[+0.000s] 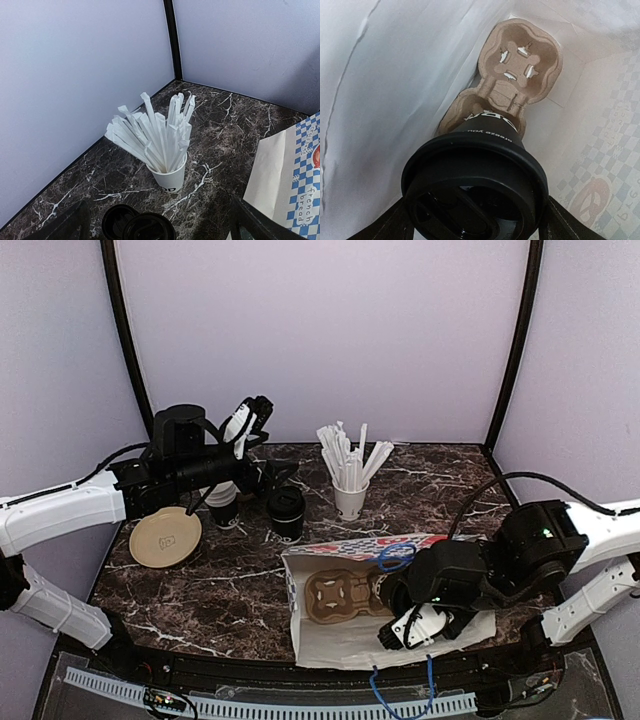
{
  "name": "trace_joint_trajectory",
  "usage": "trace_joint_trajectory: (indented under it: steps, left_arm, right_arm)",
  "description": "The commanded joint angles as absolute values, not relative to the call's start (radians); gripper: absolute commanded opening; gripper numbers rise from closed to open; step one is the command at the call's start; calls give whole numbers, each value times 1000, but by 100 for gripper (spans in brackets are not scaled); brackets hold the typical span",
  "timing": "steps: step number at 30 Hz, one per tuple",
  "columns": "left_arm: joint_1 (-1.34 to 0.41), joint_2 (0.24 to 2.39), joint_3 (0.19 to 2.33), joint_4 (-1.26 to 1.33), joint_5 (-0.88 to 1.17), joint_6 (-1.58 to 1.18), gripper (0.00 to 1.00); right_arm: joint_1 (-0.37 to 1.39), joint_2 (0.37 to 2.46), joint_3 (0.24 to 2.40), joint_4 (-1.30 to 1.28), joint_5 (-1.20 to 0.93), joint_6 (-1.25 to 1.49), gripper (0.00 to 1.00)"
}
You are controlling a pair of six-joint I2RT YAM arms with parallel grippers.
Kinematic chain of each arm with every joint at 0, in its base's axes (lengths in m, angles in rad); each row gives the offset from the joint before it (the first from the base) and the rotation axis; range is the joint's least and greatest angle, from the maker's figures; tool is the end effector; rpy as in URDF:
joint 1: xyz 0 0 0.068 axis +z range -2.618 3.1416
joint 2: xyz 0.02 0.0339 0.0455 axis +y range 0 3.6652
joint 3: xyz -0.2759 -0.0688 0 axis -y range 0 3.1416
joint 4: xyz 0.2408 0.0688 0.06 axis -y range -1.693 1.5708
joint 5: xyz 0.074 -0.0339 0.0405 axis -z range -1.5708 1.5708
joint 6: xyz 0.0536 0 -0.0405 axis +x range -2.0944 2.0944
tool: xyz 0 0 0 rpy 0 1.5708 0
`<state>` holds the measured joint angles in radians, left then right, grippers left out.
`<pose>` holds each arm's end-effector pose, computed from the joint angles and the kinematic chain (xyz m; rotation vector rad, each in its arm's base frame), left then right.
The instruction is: Pack the takeout coffee
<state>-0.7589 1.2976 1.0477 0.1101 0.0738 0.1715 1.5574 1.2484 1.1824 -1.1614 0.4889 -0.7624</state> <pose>0.2294 -0.2230 0.3600 0.8280 1.5254 -0.4978 0.0281 0.2173 0.3049 -2.3471 1.1458 -0.4250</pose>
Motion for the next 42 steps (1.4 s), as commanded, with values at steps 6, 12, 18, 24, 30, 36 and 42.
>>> trace_joint_trajectory:
  steps: [6, 12, 18, 24, 30, 36, 42]
  left_arm:
    - [-754, 1272, 1036, 104, 99, 155, 99]
    - [-755, 1268, 1035, 104, 100, 155, 99]
    - [-756, 1269, 1032, 104, 100, 158, 99]
    - [-755, 1271, 1032, 104, 98, 161, 99]
    - [-756, 1276, 1032, 104, 99, 164, 99]
    - [-755, 1280, 1031, 104, 98, 167, 99]
    - [-755, 1285, 1030, 104, 99, 169, 99]
  right_arm:
    - [1590, 1236, 1193, -1188, 448, -807, 62]
    - [1589, 1260, 1210, -1222, 429, -772, 63]
    - [1573, 1256, 1156, -1112, 544, -769, 64]
    - [1556, 1250, 1106, -1012, 557, -799, 64]
    - [1517, 1258, 1072, -985, 555, -814, 64]
    - [1488, 1274, 1068, -996, 538, -813, 64]
    - [1476, 1280, 1062, -977, 518, -824, 63]
